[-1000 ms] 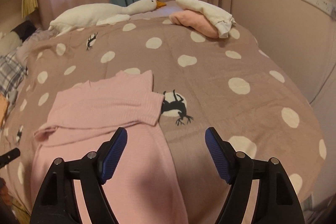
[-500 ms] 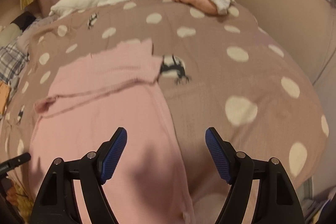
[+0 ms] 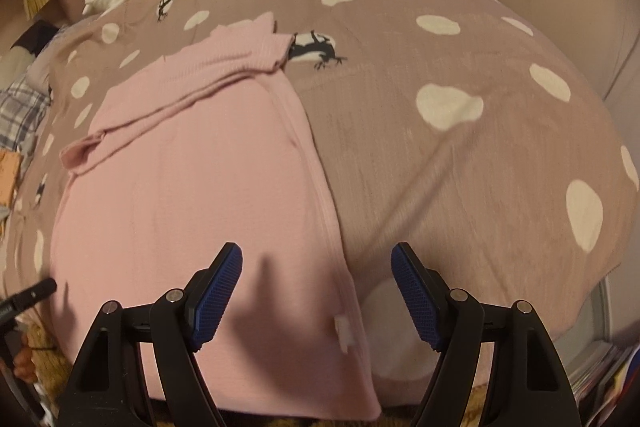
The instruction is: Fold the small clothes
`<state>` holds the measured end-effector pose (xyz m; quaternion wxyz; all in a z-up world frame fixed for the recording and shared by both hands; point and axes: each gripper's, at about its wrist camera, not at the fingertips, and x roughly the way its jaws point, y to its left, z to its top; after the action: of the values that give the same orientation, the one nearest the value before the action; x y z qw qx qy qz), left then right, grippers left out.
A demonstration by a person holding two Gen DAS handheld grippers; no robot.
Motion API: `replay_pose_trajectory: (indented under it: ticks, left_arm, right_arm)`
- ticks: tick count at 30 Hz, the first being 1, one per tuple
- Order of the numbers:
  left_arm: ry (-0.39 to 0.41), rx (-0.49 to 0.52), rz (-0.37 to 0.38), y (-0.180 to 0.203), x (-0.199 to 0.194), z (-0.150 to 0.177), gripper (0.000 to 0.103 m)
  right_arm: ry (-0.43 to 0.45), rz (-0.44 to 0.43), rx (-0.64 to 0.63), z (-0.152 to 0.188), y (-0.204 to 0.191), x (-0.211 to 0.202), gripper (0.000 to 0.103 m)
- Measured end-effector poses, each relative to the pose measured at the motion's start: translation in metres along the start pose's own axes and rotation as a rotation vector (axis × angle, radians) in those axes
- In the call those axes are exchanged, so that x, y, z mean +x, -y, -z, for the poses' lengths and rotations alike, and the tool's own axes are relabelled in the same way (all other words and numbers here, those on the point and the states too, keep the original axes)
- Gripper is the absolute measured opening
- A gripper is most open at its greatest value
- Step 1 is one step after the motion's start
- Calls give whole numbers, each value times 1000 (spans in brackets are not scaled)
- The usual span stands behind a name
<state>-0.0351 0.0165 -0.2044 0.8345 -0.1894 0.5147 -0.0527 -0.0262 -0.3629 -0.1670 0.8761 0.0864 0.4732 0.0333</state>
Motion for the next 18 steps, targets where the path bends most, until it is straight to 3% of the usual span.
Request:
replay_pose_trajectory:
  ticks: [14, 18]
  left_arm:
    - [-2, 28, 55, 8, -7, 32, 80]
    - [-10, 20, 69, 8, -8, 37, 72]
  right_arm:
    - [-51, -45, 9, 46, 24, 2, 76]
    - [-75, -74, -2, 53, 28, 2, 71]
